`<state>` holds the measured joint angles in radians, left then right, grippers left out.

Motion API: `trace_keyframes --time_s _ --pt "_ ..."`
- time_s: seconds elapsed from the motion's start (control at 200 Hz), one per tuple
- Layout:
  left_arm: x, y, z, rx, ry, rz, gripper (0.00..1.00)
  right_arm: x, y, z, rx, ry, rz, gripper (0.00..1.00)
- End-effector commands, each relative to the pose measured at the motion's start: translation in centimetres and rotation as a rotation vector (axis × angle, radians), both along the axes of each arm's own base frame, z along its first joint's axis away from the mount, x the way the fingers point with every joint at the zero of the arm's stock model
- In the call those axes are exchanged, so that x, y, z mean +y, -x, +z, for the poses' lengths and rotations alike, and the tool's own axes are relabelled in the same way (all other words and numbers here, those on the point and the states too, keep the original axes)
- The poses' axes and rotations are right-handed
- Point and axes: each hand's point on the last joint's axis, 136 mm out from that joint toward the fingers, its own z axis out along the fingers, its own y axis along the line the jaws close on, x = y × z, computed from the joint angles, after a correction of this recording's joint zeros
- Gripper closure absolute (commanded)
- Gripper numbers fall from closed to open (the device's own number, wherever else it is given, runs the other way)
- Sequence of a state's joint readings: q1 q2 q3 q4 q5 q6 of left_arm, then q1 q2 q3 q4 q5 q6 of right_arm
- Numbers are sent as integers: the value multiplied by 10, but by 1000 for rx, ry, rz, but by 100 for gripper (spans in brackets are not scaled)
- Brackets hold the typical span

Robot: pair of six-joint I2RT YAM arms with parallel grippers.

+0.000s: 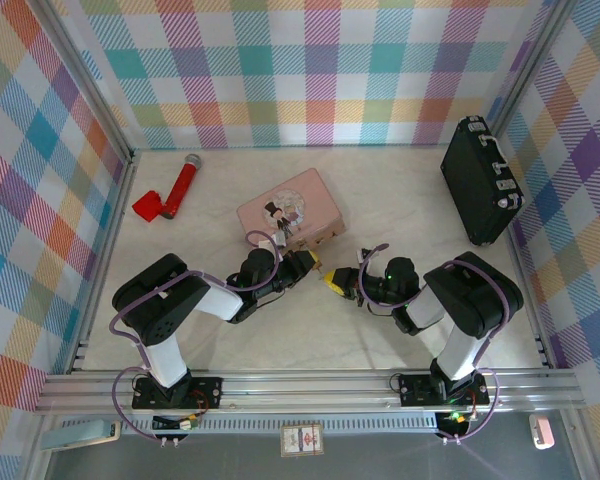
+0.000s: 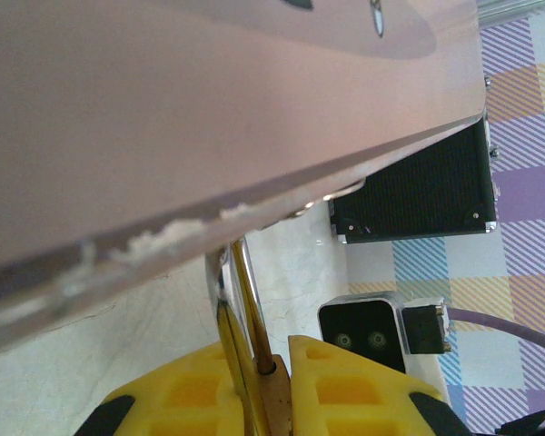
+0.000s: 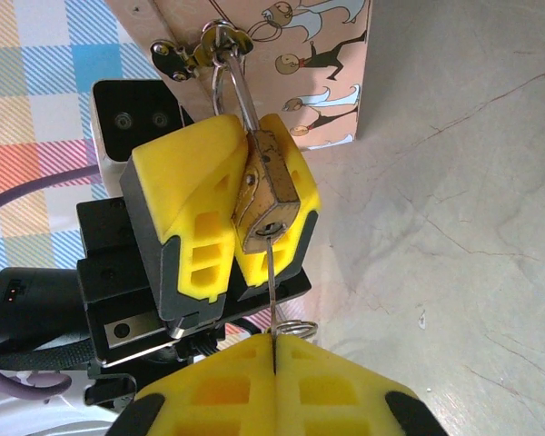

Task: Unlock the padlock with the key

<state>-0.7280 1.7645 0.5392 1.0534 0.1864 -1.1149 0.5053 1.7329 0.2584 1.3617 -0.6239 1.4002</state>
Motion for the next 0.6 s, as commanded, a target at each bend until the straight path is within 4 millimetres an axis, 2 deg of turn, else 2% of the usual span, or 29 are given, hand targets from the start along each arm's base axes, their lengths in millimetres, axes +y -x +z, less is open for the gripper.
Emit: trace_keyframes --time_s 0.0,0.595 --pt "-19 6 46 -84 153 -70 100 4 -4 8 -53 -16 2 100" --pt "-20 10 44 -87 160 -75 100 3 -9 11 -54 -23 -15 100"
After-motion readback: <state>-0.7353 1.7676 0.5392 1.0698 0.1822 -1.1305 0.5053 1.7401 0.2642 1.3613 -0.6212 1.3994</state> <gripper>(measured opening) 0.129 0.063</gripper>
